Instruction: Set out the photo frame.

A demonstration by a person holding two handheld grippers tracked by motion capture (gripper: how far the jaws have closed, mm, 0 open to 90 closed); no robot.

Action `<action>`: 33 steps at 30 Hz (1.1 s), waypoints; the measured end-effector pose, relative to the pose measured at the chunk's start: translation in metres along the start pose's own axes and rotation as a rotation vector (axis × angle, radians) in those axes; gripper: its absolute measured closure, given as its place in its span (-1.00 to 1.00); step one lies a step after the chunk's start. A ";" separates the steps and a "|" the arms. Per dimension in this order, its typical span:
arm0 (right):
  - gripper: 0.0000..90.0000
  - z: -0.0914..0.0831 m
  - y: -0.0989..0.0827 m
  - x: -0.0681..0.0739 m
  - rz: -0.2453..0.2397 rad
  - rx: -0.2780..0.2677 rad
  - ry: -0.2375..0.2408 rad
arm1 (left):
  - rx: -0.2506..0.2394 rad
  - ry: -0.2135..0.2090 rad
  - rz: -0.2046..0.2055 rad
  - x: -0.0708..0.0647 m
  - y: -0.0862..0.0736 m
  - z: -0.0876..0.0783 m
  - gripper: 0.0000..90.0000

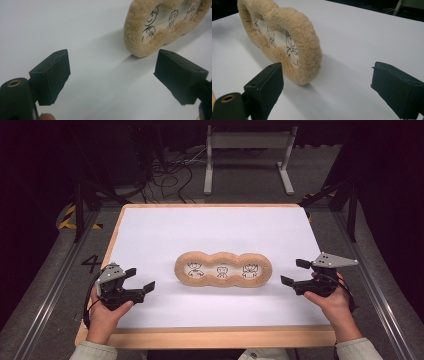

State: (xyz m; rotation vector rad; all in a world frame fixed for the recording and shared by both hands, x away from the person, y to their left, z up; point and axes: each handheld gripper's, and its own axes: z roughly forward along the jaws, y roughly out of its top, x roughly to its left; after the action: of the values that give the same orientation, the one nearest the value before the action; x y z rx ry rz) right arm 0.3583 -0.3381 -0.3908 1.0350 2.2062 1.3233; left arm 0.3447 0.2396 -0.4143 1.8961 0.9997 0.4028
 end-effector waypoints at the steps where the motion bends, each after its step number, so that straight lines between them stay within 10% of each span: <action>1: -0.76 -0.001 -0.001 -0.001 0.003 -0.002 0.002 | 0.000 0.001 -0.006 0.002 -0.002 0.000 -0.73; 19: -0.77 0.005 -0.036 -0.025 -0.066 0.001 0.020 | 0.009 0.032 -0.039 0.019 -0.019 0.004 -0.75; 33: -0.70 0.024 -0.053 -0.020 -0.074 0.143 0.022 | 0.059 -0.003 -0.040 0.018 -0.019 0.023 -0.76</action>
State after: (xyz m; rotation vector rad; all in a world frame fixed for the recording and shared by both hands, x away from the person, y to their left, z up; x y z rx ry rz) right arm 0.3657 -0.3537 -0.4497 0.9823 2.3609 1.1649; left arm 0.3617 0.2451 -0.4444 1.9253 1.0560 0.3506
